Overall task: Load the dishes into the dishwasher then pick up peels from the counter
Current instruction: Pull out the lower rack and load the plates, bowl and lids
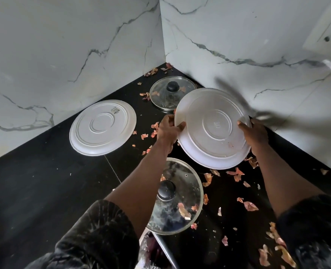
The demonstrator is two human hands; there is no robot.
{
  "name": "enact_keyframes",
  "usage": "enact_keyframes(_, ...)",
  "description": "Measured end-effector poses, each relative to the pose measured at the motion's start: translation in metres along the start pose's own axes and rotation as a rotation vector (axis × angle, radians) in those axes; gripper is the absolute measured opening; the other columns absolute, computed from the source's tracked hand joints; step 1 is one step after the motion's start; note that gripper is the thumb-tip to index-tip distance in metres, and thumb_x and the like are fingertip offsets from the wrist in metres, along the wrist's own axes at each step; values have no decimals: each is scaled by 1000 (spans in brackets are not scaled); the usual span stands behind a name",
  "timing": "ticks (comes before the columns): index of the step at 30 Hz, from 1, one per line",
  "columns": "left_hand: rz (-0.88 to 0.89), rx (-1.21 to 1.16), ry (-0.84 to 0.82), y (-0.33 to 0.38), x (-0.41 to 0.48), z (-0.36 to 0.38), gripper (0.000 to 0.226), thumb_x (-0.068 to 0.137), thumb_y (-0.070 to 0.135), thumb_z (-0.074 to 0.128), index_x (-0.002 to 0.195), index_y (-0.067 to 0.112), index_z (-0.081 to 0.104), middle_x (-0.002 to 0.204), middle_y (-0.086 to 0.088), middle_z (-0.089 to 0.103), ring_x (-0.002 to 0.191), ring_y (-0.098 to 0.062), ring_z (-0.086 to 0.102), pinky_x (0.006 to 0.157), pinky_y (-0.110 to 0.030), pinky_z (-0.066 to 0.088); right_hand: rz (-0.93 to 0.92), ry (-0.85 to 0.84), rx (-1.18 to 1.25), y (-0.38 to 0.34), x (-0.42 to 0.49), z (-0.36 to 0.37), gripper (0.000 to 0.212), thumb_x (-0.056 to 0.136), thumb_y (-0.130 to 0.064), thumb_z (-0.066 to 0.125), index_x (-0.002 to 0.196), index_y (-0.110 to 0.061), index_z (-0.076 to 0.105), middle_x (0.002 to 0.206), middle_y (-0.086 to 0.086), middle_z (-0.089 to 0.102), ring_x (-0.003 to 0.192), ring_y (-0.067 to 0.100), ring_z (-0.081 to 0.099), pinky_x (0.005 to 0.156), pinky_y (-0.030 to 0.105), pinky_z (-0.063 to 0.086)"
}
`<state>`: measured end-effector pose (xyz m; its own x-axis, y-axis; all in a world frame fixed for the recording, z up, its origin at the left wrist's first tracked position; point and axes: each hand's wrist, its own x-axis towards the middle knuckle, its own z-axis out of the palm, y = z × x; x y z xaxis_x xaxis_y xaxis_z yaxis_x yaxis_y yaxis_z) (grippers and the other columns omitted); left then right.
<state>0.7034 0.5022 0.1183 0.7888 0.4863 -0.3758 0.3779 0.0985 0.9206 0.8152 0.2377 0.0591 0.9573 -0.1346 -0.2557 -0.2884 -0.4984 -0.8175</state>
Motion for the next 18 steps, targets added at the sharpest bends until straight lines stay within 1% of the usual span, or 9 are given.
enact_keyframes(2, 69, 21, 32, 6, -8, -5, 38, 87, 7, 77, 119, 14, 59, 100, 5, 70, 90, -13, 67, 84, -37, 59, -40, 32, 93, -12, -13, -4, 56, 88, -40, 73, 131, -7, 61, 128, 16, 65, 118, 33, 62, 100, 40, 49)
enact_keyframes(4, 159, 83, 53, 14, -15, -14, 40, 86, 9, 78, 121, 16, 59, 99, 7, 70, 88, -10, 67, 80, -32, 58, -83, 73, 140, -20, -23, -8, 51, 91, -31, 74, 133, -7, 60, 132, 16, 63, 119, 30, 60, 94, 31, 45)
enact_keyframes(6, 236, 167, 80, 24, -21, -26, 42, 87, 13, 77, 124, 17, 58, 101, 6, 68, 85, -8, 66, 76, -28, 57, -124, 97, 168, -29, -33, -10, 57, 90, -32, 75, 139, -9, 56, 137, 15, 60, 124, 28, 58, 95, 28, 42)
enact_keyframes(7, 257, 206, 100, 28, -22, -32, 42, 88, 15, 77, 125, 16, 58, 102, 5, 68, 86, -11, 66, 75, -28, 56, -142, 102, 173, -34, -39, -11, 59, 90, -32, 75, 140, -10, 54, 138, 15, 59, 124, 27, 57, 96, 27, 42)
enact_keyframes(10, 285, 287, 142, 37, -28, -51, 42, 89, 20, 76, 127, 12, 60, 112, -1, 68, 96, -20, 65, 86, -39, 57, -180, 132, 167, -43, -61, -13, 61, 88, -37, 75, 140, -10, 54, 136, 18, 58, 121, 29, 57, 93, 28, 42)
enact_keyframes(12, 279, 300, 144, 38, -34, -61, 42, 89, 22, 75, 128, 12, 61, 118, -5, 68, 101, -24, 65, 91, -45, 57, -202, 164, 117, -47, -81, -15, 66, 83, -44, 74, 136, -9, 58, 130, 20, 61, 116, 32, 60, 93, 33, 47)
enact_keyframes(13, 276, 305, 138, 37, -39, -66, 41, 90, 23, 73, 128, 13, 61, 119, -6, 68, 101, -24, 64, 92, -46, 57, -204, 174, 91, -45, -93, -15, 64, 82, -42, 75, 133, -6, 59, 126, 21, 63, 114, 34, 61, 92, 35, 47)
enact_keyframes(15, 248, 283, 122, 32, -46, -77, 38, 91, 23, 71, 127, 14, 63, 114, -4, 67, 100, -24, 63, 93, -45, 56, -198, 169, 72, -43, -120, -13, 60, 83, -33, 79, 132, -3, 60, 122, 19, 66, 110, 32, 63, 86, 32, 46)
enact_keyframes(18, 175, 197, 105, 19, -55, -92, 33, 91, 21, 71, 124, 15, 66, 108, -1, 66, 103, -27, 65, 94, -44, 56, -184, 171, 29, -36, -163, -7, 72, 76, -37, 82, 135, -6, 59, 124, 17, 65, 108, 25, 61, 86, 26, 42)
